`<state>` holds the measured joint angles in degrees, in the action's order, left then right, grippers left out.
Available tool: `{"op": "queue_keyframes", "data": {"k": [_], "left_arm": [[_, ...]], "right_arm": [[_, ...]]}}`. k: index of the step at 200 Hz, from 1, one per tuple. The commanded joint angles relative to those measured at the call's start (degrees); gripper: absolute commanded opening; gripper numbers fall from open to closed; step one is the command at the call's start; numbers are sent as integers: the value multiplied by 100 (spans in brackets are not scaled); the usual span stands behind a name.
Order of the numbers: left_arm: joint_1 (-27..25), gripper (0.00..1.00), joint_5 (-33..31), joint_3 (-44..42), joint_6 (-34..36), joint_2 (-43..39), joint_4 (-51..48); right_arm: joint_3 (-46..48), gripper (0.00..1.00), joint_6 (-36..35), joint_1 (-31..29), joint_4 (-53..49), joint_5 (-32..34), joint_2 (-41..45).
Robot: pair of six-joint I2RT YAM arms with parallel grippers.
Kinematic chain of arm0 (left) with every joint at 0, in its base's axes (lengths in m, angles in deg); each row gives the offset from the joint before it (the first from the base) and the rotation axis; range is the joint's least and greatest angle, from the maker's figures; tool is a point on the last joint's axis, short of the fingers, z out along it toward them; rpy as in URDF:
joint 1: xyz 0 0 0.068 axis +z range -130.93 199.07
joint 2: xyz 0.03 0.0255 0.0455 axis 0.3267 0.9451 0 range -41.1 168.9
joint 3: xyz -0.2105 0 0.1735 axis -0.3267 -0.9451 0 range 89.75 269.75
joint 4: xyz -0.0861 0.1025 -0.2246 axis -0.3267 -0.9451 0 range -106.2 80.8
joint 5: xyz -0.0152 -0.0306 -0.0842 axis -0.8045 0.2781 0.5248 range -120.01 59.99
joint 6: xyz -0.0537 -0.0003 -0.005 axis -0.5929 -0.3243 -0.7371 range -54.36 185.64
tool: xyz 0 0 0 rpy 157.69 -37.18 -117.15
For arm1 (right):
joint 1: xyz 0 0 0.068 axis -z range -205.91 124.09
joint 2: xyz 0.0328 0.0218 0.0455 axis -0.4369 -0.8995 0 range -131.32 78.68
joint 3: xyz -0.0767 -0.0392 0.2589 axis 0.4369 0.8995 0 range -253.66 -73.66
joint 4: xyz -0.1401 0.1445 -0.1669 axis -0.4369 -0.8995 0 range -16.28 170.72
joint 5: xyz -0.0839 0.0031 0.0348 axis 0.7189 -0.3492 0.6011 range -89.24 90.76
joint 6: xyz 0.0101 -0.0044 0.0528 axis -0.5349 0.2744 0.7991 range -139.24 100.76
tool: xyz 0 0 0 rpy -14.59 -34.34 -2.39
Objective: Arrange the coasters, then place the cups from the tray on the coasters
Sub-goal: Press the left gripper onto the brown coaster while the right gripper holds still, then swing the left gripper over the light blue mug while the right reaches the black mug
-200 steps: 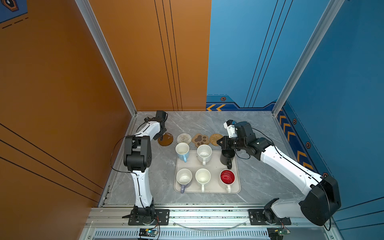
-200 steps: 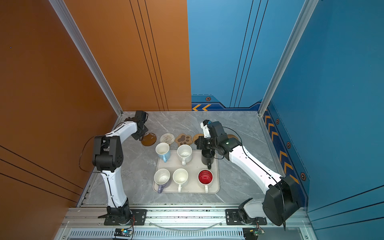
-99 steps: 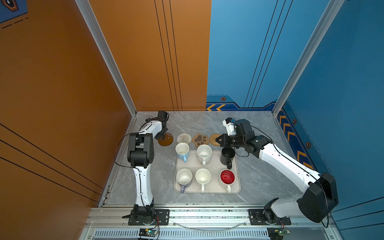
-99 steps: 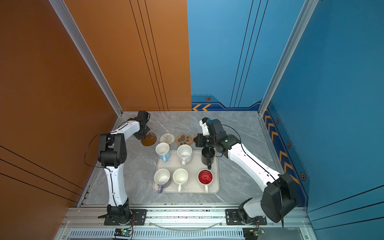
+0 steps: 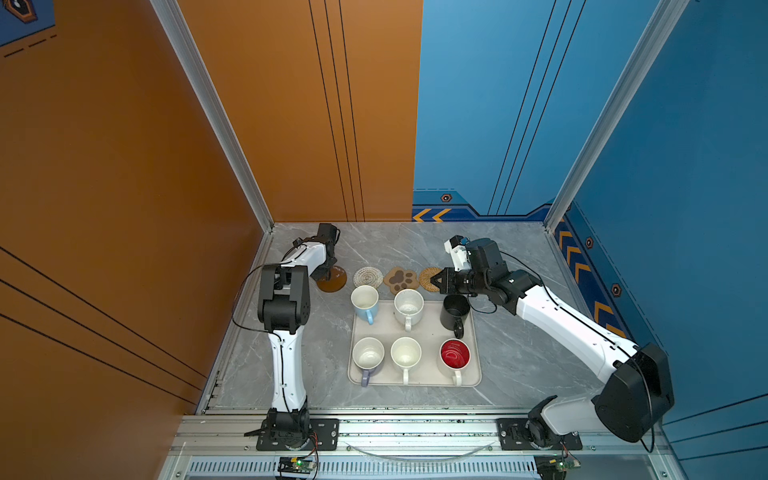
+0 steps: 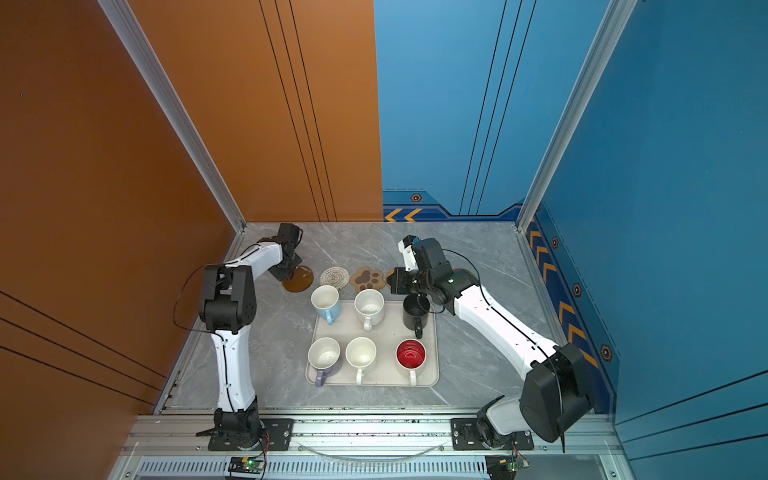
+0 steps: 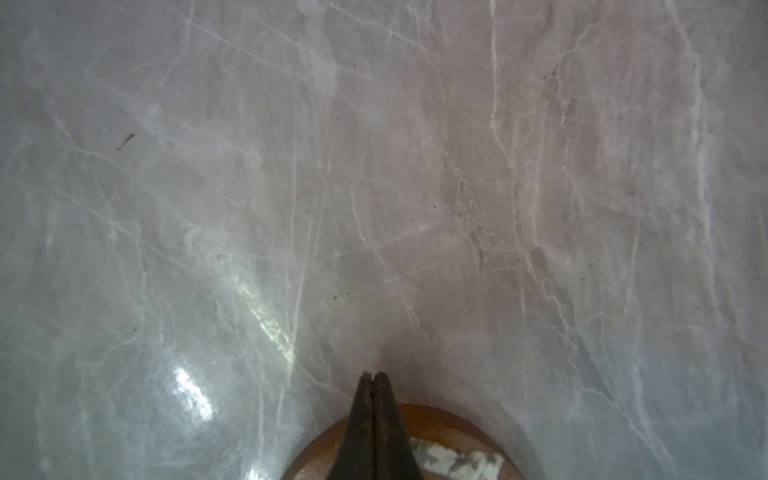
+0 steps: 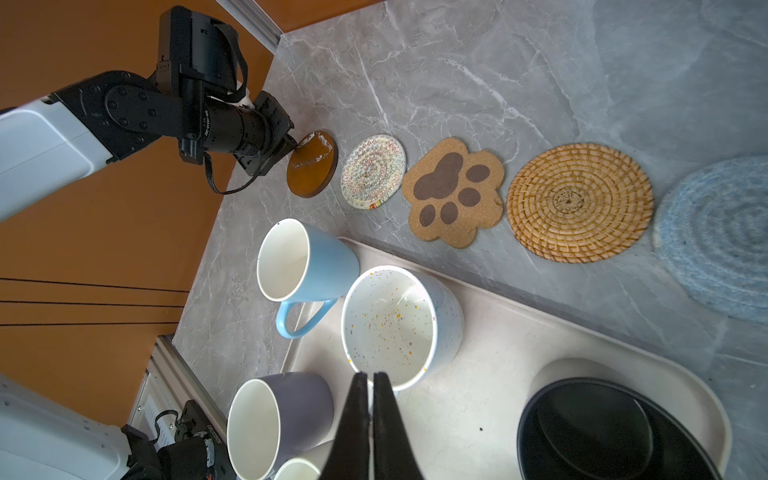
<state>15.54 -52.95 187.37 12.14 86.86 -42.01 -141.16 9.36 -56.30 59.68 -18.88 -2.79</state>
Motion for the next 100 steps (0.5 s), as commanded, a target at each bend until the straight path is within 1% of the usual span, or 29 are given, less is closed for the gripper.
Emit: {"op": "queue_keyframes", "data": {"k": [1, 100], "left_arm": [[-95, 0, 14, -84, -62, 48, -137], [-266, 0, 14, -423, -62, -191, -126]], "right_arm": [[-172, 4, 45, -2, -191, -22, 2], [-73, 4, 36, -11, -195, -14, 113]]}}
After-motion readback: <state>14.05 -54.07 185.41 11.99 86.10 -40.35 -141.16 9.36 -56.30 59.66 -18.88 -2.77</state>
